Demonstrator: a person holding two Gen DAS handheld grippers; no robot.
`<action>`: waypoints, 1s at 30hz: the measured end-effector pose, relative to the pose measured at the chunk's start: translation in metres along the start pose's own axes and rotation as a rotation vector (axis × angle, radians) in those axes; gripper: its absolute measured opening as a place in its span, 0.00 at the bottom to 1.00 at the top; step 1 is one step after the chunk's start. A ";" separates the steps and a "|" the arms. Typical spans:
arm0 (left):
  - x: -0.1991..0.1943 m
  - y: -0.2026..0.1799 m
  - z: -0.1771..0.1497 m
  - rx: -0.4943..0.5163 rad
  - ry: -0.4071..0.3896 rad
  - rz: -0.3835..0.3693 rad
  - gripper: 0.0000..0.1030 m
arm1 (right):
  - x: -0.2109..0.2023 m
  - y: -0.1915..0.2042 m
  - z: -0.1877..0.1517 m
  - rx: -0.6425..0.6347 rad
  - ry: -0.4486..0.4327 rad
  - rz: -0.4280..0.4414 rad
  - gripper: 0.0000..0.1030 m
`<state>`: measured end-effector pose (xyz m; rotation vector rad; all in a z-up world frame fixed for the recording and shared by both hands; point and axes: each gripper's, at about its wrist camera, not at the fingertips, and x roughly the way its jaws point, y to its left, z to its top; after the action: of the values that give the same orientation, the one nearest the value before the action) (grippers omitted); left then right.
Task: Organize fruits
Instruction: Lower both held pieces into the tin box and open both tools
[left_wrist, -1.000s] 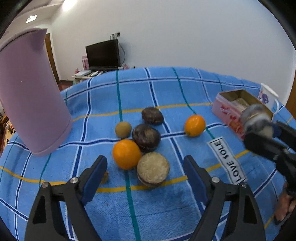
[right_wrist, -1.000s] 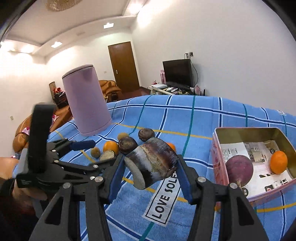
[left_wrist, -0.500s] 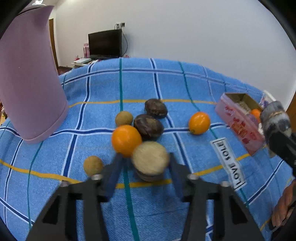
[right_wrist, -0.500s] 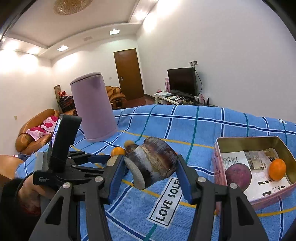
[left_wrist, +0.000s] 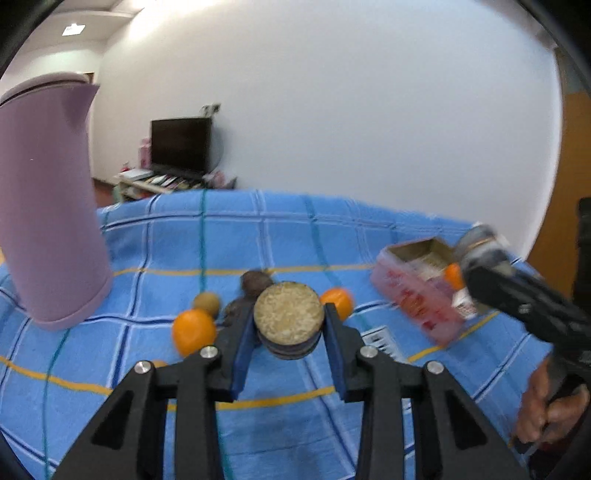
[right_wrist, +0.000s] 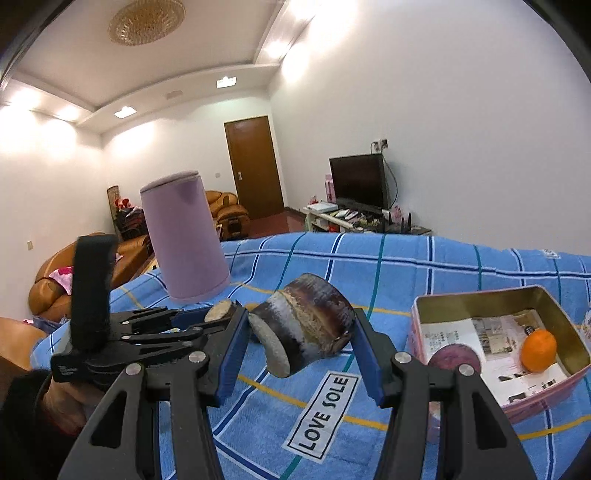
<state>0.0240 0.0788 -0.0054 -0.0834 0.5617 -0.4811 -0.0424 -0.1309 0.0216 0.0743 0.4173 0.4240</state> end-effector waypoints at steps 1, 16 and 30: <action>-0.002 -0.001 0.001 -0.004 -0.012 -0.023 0.36 | -0.002 -0.001 0.000 -0.001 -0.009 -0.005 0.54; -0.007 -0.052 0.003 0.055 -0.070 -0.128 0.36 | -0.037 -0.051 0.005 -0.009 -0.070 -0.142 0.54; 0.032 -0.131 0.023 0.120 -0.049 -0.148 0.36 | -0.061 -0.126 0.008 0.099 -0.081 -0.241 0.54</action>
<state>0.0057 -0.0535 0.0254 -0.0217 0.4798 -0.6543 -0.0410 -0.2707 0.0322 0.1353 0.3622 0.1620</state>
